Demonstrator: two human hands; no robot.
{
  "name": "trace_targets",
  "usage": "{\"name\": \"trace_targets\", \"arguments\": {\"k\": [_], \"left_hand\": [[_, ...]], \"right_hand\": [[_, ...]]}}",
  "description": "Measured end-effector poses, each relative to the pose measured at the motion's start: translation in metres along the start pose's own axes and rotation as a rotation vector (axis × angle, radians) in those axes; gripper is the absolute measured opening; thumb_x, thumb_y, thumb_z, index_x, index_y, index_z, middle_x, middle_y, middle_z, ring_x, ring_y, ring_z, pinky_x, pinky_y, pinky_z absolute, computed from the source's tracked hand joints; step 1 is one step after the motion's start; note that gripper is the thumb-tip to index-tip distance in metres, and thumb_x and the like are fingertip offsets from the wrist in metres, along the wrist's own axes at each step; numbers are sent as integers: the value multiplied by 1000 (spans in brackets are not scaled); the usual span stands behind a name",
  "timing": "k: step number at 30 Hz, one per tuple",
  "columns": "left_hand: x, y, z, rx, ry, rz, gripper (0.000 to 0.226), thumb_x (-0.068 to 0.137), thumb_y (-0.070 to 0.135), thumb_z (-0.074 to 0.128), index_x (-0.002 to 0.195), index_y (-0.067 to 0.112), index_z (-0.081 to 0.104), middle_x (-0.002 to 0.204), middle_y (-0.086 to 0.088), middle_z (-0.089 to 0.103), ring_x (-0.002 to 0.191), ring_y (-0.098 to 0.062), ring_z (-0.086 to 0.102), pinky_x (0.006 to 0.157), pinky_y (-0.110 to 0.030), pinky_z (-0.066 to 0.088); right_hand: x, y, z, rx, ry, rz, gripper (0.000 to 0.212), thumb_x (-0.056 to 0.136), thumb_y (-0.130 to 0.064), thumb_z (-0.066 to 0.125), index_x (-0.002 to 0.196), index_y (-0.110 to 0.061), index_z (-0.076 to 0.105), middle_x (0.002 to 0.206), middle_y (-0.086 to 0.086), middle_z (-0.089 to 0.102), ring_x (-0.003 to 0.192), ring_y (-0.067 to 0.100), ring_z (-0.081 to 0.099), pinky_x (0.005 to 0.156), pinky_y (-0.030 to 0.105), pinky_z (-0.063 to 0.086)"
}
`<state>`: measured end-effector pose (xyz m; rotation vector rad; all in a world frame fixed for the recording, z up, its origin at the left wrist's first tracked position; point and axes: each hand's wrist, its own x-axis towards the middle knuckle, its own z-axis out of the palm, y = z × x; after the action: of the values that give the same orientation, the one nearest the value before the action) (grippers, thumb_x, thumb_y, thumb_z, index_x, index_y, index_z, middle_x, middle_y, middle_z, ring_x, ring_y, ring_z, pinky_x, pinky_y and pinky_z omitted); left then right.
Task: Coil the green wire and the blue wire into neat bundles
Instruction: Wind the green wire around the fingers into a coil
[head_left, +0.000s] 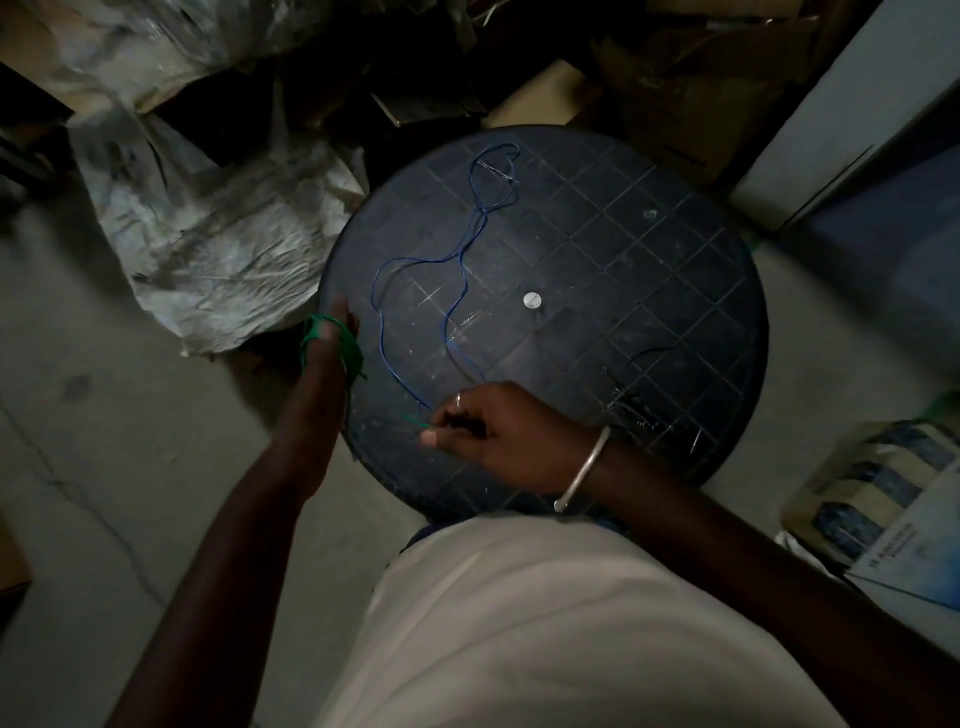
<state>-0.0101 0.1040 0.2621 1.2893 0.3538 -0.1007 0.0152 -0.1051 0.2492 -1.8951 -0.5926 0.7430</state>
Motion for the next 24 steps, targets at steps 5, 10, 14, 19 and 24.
{"name": "trace_targets", "arguments": {"k": [5,10,14,19,24], "left_hand": [[-7,-26,-6,725,-27,-53,86,75,86,42,94,7,66,85,-12,69,77,-27,64,80,-43,52],[-22,-7,8,2,-345,-303,87,88,69,37,100,-12,68,42,-4,21,39,-27,17,56,-28,38],[-26,2,18,-752,-415,-287,77,102,50,31,141,-17,29,85,-21,61,85,-31,65,94,-34,50],[-11,0,18,-585,-306,-173,74,100,46,36,152,-3,17,160,-15,26,148,-25,25,122,-38,10],[-7,-14,20,304,-137,-61,34,97,16,48,130,12,55,131,2,65,120,-13,61,105,-27,38]], "right_hand": [[1,-13,-21,375,210,37,28,100,-11,53,77,-7,69,48,-8,51,43,1,44,48,17,37],[10,14,-34,382,447,105,28,101,-24,56,76,-16,67,44,-14,45,42,-1,41,50,16,32],[12,34,-23,144,394,135,21,99,-24,60,84,-19,74,75,-11,70,72,0,61,72,23,45],[2,36,-11,-125,62,83,20,98,-22,60,103,-11,76,88,6,74,80,14,66,75,35,51],[3,20,-19,2,199,-23,20,88,-27,75,84,-8,78,71,10,70,62,19,61,63,34,47]]}}
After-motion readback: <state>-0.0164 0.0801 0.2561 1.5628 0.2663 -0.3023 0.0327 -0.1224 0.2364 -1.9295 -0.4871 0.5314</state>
